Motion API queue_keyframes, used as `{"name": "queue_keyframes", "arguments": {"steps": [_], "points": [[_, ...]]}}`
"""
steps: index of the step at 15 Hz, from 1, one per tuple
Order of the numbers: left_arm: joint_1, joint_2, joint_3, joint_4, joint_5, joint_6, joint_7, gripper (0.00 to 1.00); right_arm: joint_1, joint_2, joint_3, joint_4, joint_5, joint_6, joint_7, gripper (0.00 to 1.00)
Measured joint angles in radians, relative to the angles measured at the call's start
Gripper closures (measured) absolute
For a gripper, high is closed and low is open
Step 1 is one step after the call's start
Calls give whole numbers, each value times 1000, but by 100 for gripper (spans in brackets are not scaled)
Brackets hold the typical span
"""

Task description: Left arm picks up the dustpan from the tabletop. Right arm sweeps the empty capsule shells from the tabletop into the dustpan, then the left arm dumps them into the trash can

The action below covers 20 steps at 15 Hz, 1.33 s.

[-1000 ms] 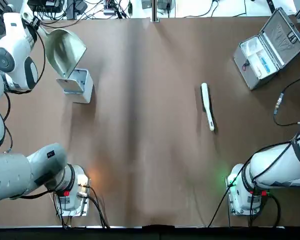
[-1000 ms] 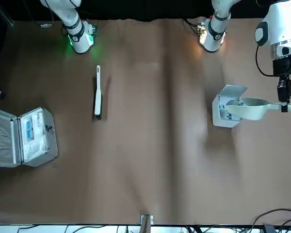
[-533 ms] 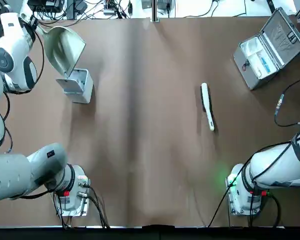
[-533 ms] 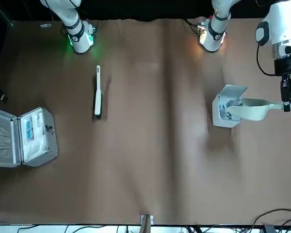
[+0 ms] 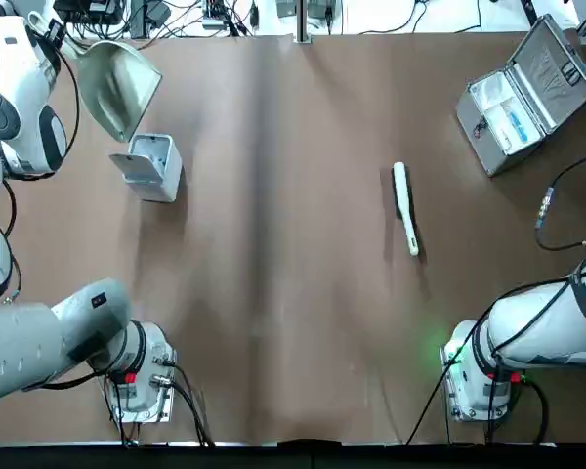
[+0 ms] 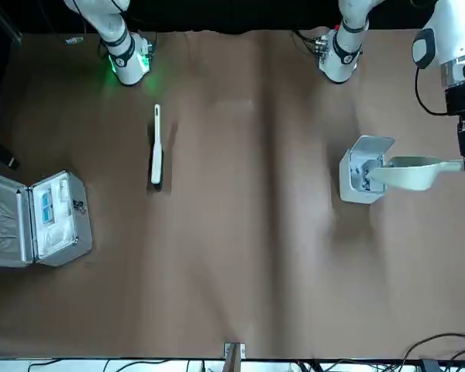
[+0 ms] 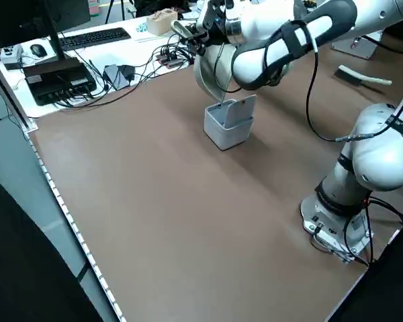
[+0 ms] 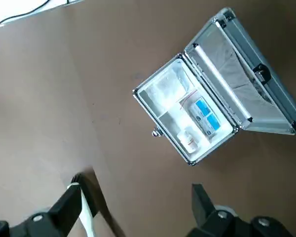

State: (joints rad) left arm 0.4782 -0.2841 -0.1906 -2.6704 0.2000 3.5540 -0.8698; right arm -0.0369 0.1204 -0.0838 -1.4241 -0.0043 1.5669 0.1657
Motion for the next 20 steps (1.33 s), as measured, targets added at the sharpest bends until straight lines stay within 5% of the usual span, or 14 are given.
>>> {"name": "queue_keyframes", "arguments": {"steps": [5,20], "points": [[2,3,0,-5,0,-2,15,67,28,-27,-41,-33,0,13,0,2],[2,-77,-4,-29,0,1,86,67,24,-37,-60,-36,0,-28,5,2]]}}
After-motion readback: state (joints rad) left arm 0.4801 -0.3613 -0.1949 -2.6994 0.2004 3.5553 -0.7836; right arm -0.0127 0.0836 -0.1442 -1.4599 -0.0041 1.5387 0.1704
